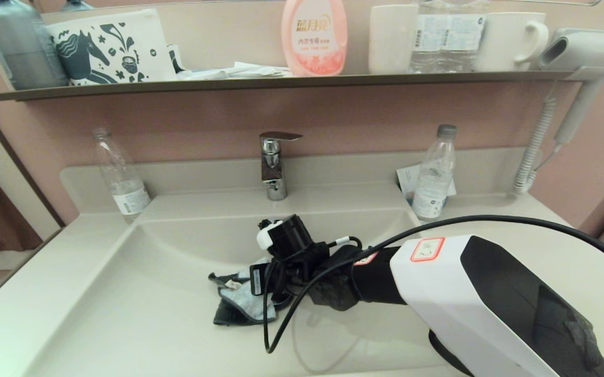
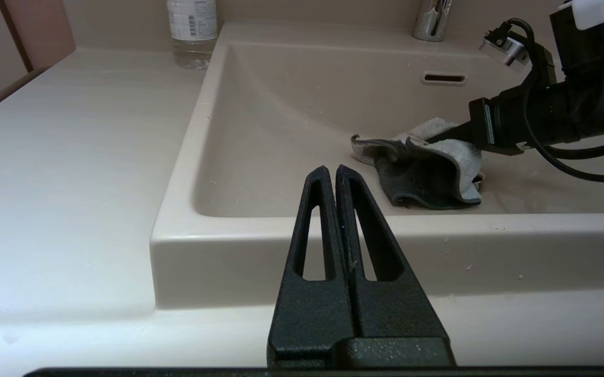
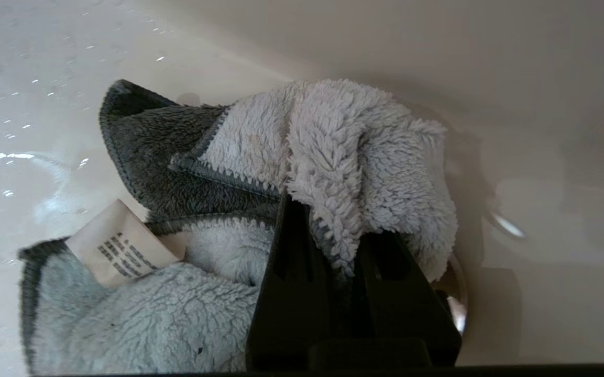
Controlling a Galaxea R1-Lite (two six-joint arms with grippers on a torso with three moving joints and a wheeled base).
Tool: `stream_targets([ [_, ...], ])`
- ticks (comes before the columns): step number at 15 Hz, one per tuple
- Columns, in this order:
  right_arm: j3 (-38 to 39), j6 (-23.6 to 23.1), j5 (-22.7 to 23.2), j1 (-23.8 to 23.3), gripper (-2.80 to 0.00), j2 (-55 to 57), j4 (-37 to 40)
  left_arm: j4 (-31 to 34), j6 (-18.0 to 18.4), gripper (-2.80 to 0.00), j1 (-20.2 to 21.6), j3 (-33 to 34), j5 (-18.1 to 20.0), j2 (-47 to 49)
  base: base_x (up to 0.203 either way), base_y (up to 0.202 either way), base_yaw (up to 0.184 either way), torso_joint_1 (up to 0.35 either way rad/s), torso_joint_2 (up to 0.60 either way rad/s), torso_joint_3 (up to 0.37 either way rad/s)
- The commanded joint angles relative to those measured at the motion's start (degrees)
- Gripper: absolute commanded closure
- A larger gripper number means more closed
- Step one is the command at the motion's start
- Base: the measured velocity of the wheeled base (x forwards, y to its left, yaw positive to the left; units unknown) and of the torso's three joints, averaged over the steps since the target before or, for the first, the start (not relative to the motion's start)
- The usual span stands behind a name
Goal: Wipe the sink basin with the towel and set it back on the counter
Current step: Wipe the sink
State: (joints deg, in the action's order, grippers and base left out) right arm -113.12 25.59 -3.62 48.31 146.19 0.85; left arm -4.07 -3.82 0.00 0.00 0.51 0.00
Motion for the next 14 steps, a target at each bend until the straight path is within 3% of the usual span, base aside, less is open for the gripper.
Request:
stream_targets([
  [1, 0.0, -0.1, -0.3, -1.4, 0.0, 0.7, 0.3, -0.1, 0.0, 0.0, 0.0, 0.0, 0.0, 0.1, 0.0, 0.0, 0.0, 0.0, 0.0, 0.0],
  [7, 4.5, -0.1, -3.5, -6.6, 0.0, -6.2, 6.9, -0.1, 0.0, 0.0, 0.0, 0.0, 0.0, 0.1, 0.0, 0.0, 0.0, 0.0, 0.0, 0.0],
  [9, 10.2, -0.3, -3.8, -8.2, 0.0, -10.4, 8.7, -0.1, 0.0, 0.0, 0.0, 0.0, 0.0, 0.1, 0.0, 0.0, 0.0, 0.0, 0.0, 0.0],
  [14, 24.4, -6.5, -3.7, -12.3, 0.0, -22.6, 17.2, -0.1, 0.0, 0.0, 0.0, 0.0, 0.0, 0.1, 0.0, 0.0, 0.0, 0.0, 0.0, 0.0],
])
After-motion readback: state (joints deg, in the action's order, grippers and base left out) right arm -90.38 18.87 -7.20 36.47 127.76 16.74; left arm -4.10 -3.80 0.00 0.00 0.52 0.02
